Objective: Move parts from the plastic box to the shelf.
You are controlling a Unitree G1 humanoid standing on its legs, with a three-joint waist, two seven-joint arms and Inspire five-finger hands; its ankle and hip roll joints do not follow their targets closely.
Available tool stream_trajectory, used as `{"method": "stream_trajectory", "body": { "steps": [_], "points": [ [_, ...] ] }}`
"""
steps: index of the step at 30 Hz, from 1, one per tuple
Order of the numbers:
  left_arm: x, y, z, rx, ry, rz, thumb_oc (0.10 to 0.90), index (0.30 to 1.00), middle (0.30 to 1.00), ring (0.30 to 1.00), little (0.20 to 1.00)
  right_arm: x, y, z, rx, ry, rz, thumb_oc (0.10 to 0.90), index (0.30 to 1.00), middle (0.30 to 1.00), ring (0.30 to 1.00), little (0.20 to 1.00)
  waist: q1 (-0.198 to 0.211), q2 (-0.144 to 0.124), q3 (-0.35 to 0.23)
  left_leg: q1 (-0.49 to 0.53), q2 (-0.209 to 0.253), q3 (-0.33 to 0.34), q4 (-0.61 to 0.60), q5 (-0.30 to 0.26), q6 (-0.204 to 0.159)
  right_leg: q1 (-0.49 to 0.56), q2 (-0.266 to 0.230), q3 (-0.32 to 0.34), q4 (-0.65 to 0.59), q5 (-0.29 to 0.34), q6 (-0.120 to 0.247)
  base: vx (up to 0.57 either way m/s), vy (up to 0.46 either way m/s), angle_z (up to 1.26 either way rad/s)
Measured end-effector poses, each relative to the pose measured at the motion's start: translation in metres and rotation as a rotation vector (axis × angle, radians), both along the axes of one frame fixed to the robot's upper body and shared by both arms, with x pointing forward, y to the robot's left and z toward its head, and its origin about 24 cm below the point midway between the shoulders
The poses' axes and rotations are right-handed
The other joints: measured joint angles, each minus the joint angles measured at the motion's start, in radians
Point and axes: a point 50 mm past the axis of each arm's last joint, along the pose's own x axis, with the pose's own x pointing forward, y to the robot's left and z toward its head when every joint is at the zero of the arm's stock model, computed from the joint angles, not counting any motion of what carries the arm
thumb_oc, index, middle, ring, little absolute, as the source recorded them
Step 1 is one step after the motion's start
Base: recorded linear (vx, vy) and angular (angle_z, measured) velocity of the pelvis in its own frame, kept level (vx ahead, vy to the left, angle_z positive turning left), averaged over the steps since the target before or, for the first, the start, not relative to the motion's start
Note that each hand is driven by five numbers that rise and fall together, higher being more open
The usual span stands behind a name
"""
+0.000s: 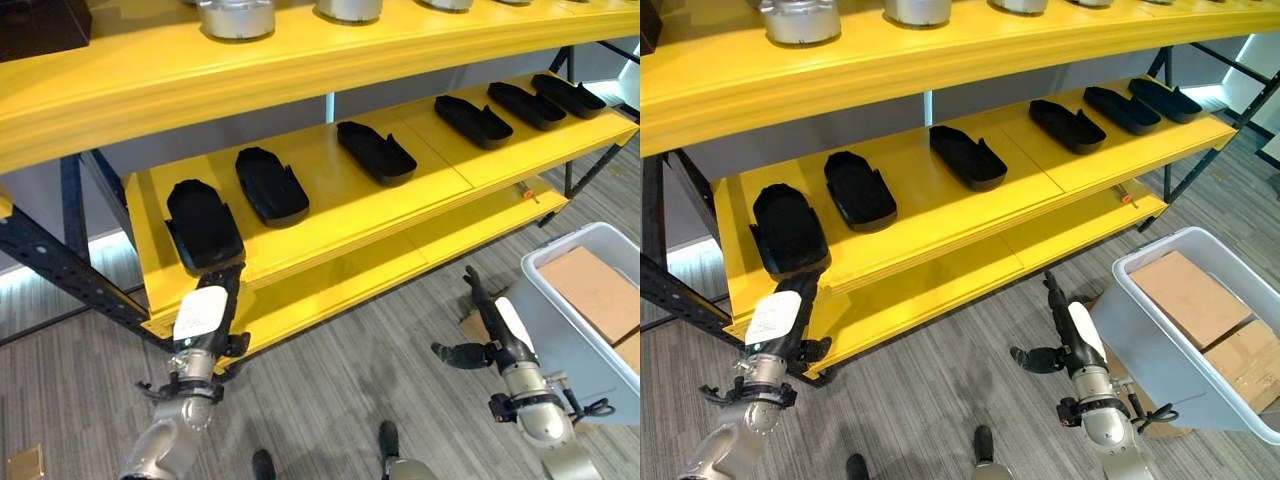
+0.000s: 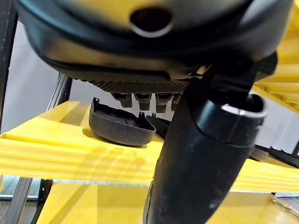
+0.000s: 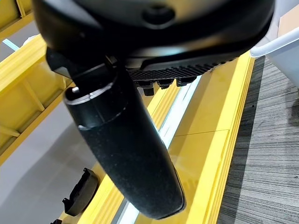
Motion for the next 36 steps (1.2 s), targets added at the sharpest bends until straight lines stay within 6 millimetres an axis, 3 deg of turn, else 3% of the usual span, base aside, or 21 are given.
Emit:
{"method": "stream_trajectory", "body": {
  "steps": [20,36],
  "points": [
    [0.0,0.002,-0.022,0.004,0.082,0.057,0.9,1.0,1.0,1.0,1.0,0.0,0.001,0.0,0.001,-0.001,0.005,0.9,1.0,1.0,1.0,1.0,-0.005,-0.003,0.0,-0.005,0.009,0.013,0.0,-0.002,-0.002,-0.016,0.009,0.013,0.0,0.0,-0.002,0.0,0.002,-0.02],
    [0.015,0.005,-0.01,0.013,0.006,0.101,0.9,1.0,1.0,1.0,1.0,0.0,0.001,0.0,0.001,-0.006,0.0,0.9,1.0,1.0,1.0,1.0,-0.006,-0.004,0.0,-0.012,0.008,0.013,0.0,-0.005,-0.003,-0.022,0.01,0.013,0.0,0.003,-0.006,0.0,0.0,0.0]
  ]
}}
